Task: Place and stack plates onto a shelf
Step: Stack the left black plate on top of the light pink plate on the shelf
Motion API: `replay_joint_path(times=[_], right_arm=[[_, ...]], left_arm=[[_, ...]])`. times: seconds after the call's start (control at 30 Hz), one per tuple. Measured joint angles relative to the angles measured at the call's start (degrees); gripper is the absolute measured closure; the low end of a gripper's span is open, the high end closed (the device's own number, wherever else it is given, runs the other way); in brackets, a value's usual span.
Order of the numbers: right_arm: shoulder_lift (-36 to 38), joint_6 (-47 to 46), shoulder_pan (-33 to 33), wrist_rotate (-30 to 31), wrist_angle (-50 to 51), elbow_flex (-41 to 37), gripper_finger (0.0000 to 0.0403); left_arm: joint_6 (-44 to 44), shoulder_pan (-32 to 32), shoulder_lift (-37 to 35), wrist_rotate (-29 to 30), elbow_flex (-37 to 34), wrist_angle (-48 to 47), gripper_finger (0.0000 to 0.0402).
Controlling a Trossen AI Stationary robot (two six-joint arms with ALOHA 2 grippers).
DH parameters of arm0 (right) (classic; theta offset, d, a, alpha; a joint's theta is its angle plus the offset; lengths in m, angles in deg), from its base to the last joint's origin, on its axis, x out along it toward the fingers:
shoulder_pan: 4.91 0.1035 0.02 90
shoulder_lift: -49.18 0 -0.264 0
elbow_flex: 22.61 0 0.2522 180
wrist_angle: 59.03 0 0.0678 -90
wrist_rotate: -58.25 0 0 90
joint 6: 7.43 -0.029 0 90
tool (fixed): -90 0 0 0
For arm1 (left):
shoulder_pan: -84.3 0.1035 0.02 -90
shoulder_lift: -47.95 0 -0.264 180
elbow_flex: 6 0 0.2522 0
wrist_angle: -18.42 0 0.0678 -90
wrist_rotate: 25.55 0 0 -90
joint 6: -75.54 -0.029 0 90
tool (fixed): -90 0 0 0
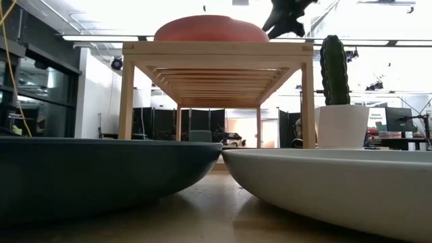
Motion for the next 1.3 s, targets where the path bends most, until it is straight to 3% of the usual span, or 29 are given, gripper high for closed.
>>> replay_joint_path(times=[0.13,0.3,0.47,0.7,1.3], right_arm=[[10.9,-6.6,4.1,-0.6,-9.5,-12.8,0.0274],[21.8,-15.3,12.3,-0.5,-31.7,-28.4,0.0274],[26.0,-18.0,17.0,1.7,-46.8,-35.1,0.0274],[26.2,-12.3,18.6,3.1,-47.6,-34.7,0.0274],[26.2,-15.6,18.6,3.1,-47.0,-34.7,0.0274]], left_arm=[[0.0,0.0,0.0,0.0,0.0,-1.0,0.0328],[0.0,0.0,0.0,0.0,0.0,-2.0,0.0328],[0.0,0.0,0.0,0.0,0.0,-1.9,0.0328],[0.0,0.0,0.0,0.3,0.0,-1.9,0.0328],[0.1,0.0,0.0,0.0,0.0,-1.5,0.0328]])
